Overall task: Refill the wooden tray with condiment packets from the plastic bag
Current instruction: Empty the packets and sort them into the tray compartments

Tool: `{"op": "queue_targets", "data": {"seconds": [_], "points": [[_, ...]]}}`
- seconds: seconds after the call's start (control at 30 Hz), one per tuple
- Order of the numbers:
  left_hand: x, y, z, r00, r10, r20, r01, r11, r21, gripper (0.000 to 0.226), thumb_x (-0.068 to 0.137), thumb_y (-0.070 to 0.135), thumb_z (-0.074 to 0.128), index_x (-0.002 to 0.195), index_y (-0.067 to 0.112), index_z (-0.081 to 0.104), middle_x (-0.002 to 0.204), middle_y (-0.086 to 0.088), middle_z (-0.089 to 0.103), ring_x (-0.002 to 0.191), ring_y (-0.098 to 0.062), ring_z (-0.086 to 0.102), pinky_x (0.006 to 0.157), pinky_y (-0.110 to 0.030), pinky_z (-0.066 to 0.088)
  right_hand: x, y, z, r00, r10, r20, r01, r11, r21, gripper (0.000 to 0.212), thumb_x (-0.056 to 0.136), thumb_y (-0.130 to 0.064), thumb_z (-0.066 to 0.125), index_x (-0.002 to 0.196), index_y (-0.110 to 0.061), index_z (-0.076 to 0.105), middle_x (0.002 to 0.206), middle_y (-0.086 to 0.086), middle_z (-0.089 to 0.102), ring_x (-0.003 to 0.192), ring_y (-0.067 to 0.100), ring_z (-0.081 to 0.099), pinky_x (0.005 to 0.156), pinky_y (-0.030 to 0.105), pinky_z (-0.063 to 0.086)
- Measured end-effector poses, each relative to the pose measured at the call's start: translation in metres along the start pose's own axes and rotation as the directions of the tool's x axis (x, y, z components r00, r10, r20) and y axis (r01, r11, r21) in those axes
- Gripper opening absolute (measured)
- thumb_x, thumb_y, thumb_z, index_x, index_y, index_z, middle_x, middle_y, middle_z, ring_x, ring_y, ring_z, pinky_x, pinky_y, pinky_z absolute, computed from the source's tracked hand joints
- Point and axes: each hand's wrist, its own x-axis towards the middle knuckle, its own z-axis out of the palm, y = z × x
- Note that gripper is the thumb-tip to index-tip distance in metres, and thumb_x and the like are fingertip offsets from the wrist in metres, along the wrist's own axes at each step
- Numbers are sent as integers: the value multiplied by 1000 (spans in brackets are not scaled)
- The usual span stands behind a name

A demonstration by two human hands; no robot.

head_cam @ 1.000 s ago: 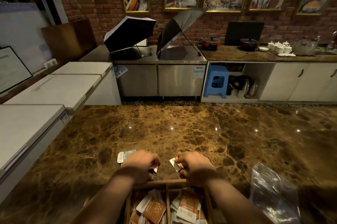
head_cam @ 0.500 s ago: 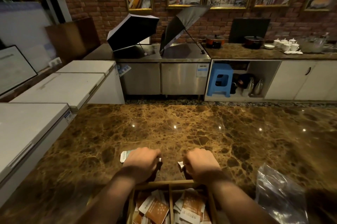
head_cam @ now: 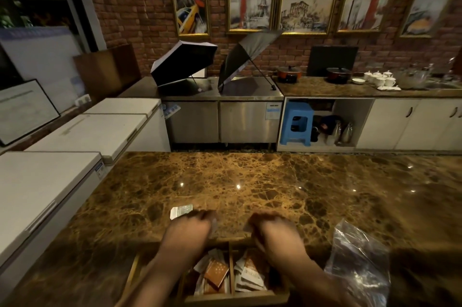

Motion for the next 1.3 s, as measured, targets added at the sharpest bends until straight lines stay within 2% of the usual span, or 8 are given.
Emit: {"op": "queue_targets", "data": {"seconds": [0.1, 0.23, 0.4, 0.5, 0.67, 0.83, 1.07, 1.3], "points": [[-23, 0, 13, 995, 73, -71, -70, 996, 52, 48, 56, 27, 94, 100, 26, 73, 78, 7, 73, 67, -12, 71, 54, -27, 56, -25, -9, 6, 994, -108, -20, 106, 991, -81, 32, 96, -35, 59, 128, -31, 59, 126, -7, 64, 112, 13, 60, 97, 28, 47], [-45, 8, 29, 992, 129, 18, -130, 989, 65, 44, 45, 29, 98, 80, 28, 72, 64, 9, 70, 53, -5, 66, 38, -22, 49, -43, -13, 14, 982, -136, 129, 154, 978, -138, 28, 96, -36, 53, 119, -26, 64, 125, -2, 61, 116, 21, 56, 95, 36, 44], [-69, 8, 32, 991, 128, -39, -131, 990, -58, 19, 83, 46, 65, 98, 35, 68, 92, 13, 70, 88, -7, 65, 69, -28, 52, -56, -11, 13, 980, -134, 150, 154, 980, -125, 38, 95, -49, 45, 121, -29, 66, 125, -5, 57, 116, 17, 51, 96, 34, 40], [-78, 4, 30, 988, 146, -45, -151, 974, -168, 36, 88, 55, 41, 103, 34, 67, 100, 14, 68, 95, -7, 62, 77, -27, 49, -62, -11, 13, 988, -117, 104, 129, 984, -120, 41, 97, -49, 40, 116, -27, 69, 121, -6, 59, 112, 14, 50, 96, 31, 40], [-73, 2, 29, 993, 98, -69, -109, 978, -179, 42, 92, 54, 37, 124, 39, 58, 125, 17, 59, 114, -7, 55, 91, -27, 47, -64, -11, 16, 993, -111, 32, 114, 989, -90, 39, 97, -50, 40, 122, -30, 63, 123, -8, 58, 111, 12, 50, 93, 27, 42], [-73, 5, 34, 993, 117, 17, -112, 977, -183, 45, 93, 54, 28, 117, 34, 60, 118, 14, 58, 109, -8, 52, 87, -28, 43, -60, -17, 15, 978, -115, 175, 137, 983, -121, 33, 97, -45, 48, 119, -26, 65, 129, -5, 56, 113, 17, 51, 91, 33, 45], [-59, -16, 39, 987, 99, -130, -128, 963, -237, 25, 91, 47, 46, 101, 37, 67, 94, 17, 67, 86, -7, 62, 75, -28, 48, -39, -23, 5, 997, -82, 4, 83, 994, -65, 30, 98, -46, 47, 120, -32, 62, 120, -8, 61, 106, 10, 55, 91, 28, 46], [-32, -67, 22, 983, -137, -126, 102, 963, -248, 35, 95, 48, 47, 127, 35, 57, 119, 10, 66, 105, -11, 64, 87, -29, 53, 14, -41, 7, 999, -18, 27, 18, 1000, -10, 32, 99, -43, 53, 130, -36, 58, 130, -6, 60, 113, 13, 58, 95, 30, 49]]}}
